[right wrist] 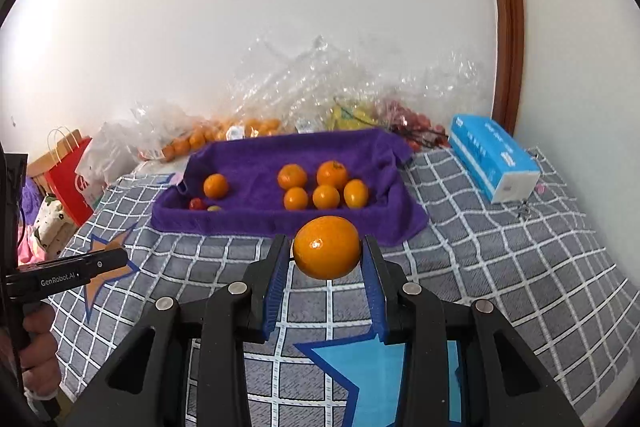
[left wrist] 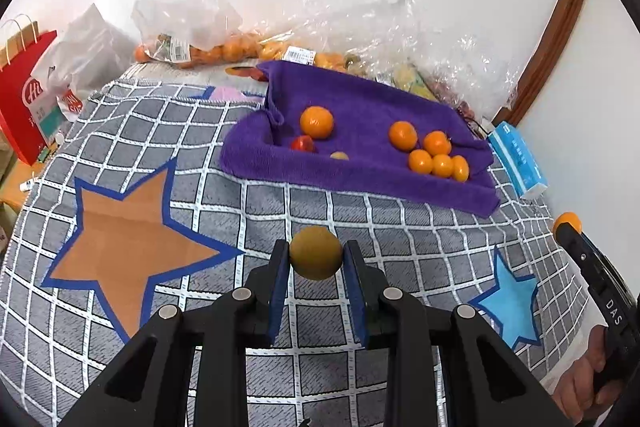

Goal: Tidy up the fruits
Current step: 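Carry the yellow-green fruit with the left tool while the right tool carries its orange over the towel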

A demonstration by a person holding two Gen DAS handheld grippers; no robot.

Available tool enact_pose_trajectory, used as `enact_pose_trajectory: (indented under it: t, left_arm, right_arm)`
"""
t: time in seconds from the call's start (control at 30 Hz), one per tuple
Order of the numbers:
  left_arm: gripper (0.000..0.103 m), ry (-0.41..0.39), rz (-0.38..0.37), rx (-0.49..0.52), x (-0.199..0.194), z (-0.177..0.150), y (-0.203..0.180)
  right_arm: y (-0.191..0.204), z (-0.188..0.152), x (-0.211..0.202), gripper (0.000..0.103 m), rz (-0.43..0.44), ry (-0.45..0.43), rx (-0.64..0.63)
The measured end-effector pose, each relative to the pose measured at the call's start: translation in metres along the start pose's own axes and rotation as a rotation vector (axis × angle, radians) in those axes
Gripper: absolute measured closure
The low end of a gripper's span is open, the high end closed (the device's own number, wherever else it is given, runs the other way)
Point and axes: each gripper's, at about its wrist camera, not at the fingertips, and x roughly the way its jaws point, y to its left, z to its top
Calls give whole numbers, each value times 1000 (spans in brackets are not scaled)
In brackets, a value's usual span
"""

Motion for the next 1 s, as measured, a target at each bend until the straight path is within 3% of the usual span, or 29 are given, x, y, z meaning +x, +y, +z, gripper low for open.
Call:
enact_pose_trajectory:
  t: [0.63, 1.0]
  left_arm:
    - [77, -88, -12, 5, -29, 62, -14]
    - [77, -125, 4, -20, -29, 94, -2]
  right_arm:
    - [-8, 57, 12, 67, 9, -1, -6]
    - [-1, 86, 32, 67, 22, -17, -26]
